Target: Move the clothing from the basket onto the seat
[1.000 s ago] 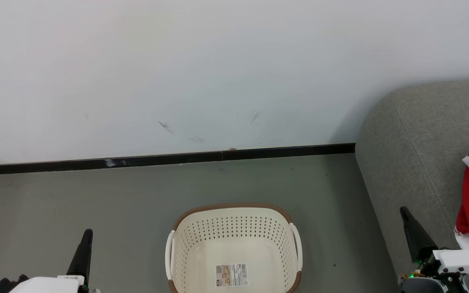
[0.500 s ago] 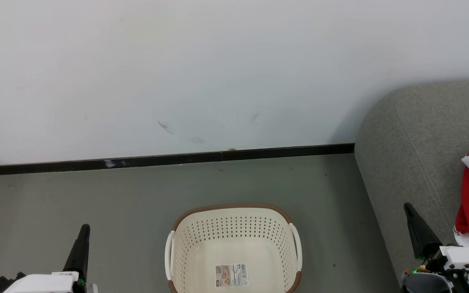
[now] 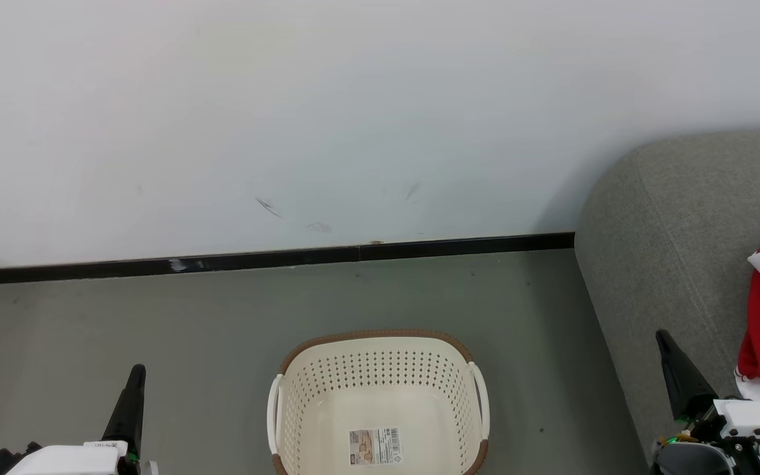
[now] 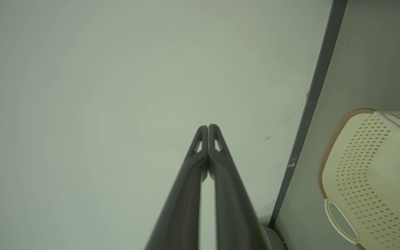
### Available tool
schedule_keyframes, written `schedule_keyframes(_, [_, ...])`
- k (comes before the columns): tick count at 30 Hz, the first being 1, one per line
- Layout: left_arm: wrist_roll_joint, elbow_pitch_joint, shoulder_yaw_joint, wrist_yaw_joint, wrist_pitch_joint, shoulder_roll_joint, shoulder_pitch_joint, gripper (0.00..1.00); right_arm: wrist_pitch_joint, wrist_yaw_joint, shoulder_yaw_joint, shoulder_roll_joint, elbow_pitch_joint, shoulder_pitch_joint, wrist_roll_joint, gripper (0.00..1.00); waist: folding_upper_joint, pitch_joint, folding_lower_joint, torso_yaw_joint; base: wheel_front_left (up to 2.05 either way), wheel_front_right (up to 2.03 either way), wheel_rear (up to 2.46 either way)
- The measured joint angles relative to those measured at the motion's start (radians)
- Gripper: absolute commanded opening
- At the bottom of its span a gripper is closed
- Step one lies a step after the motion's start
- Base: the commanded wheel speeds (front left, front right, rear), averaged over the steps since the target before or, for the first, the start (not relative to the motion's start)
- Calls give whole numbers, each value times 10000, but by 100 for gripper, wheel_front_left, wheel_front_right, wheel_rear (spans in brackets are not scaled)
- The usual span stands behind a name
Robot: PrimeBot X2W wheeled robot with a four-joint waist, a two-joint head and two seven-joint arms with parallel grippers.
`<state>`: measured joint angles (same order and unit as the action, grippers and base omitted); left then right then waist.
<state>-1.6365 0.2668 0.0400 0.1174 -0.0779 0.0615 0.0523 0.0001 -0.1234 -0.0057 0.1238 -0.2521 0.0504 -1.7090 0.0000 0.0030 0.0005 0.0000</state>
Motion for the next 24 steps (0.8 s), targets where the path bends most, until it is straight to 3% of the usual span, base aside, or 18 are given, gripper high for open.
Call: schedule_keyframes(24, [0, 56, 12, 10, 0, -6, 17, 0, 86, 2, -42, -4, -40, 4, 2, 0, 0, -1, -1, 0, 0, 0, 0])
